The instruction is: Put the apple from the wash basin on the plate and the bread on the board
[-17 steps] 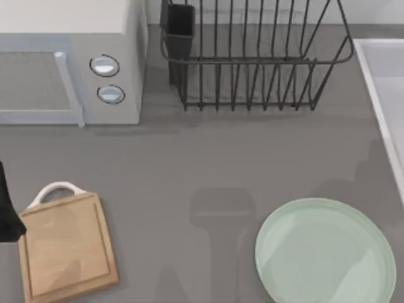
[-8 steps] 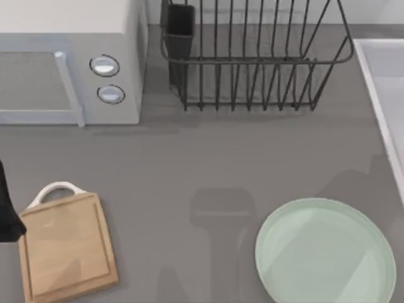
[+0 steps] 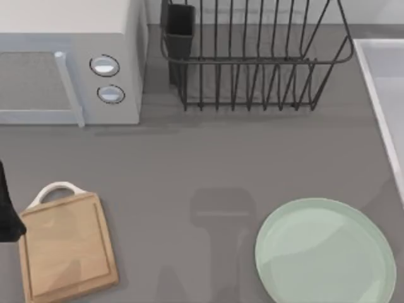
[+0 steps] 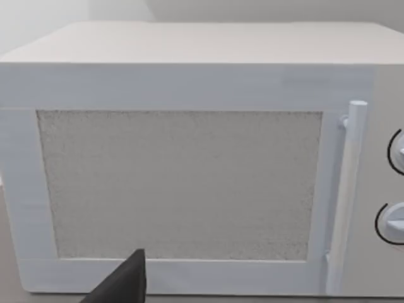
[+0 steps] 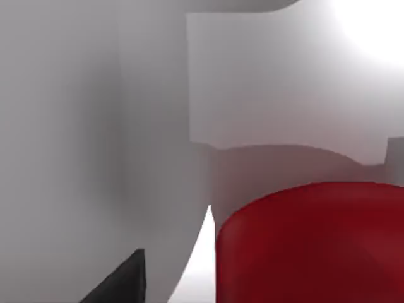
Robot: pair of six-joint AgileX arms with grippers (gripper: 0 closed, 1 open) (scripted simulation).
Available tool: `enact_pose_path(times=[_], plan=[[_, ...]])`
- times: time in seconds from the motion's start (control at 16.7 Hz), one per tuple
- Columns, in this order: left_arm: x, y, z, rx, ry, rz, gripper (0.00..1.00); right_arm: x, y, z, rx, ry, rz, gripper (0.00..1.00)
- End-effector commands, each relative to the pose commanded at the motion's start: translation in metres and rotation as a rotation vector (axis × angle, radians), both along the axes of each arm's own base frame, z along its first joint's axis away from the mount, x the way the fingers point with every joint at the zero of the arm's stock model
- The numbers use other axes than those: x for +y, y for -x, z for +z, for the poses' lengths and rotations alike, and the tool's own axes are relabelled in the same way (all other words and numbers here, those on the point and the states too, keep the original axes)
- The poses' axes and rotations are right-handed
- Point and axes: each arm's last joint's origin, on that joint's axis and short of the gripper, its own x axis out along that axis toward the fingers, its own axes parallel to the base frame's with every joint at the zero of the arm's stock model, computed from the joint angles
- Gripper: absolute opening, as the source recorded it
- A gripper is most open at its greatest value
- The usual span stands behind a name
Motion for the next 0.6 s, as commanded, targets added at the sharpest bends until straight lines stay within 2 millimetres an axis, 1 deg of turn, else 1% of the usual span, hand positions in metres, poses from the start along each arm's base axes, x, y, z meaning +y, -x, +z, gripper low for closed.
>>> enact_pose_path(times=[0.12,0.18,0.24,0.48,0.6], plan=[[0.0,0.0,0.0,0.0,0.0,0.0,1.0,0.001,0.004,-0.024,0.007,-0.003,-0.001,1.0],[0.0,0.0,0.0,0.0,0.0,0.0,1.0,0.002,0.006,-0.032,0.012,-0.005,-0.001,1.0],[0.0,0.0,0.0,0.0,0.0,0.0,1.0,0.003,0.007,-0.036,0.015,-0.006,-0.001,1.0],[0.0,0.0,0.0,0.0,0.0,0.0,1.0,0.003,0.007,-0.036,0.016,-0.006,-0.001,1.0],[0.0,0.0,0.0,0.0,0.0,0.0,1.0,0.003,0.007,-0.036,0.016,-0.006,-0.001,0.85]])
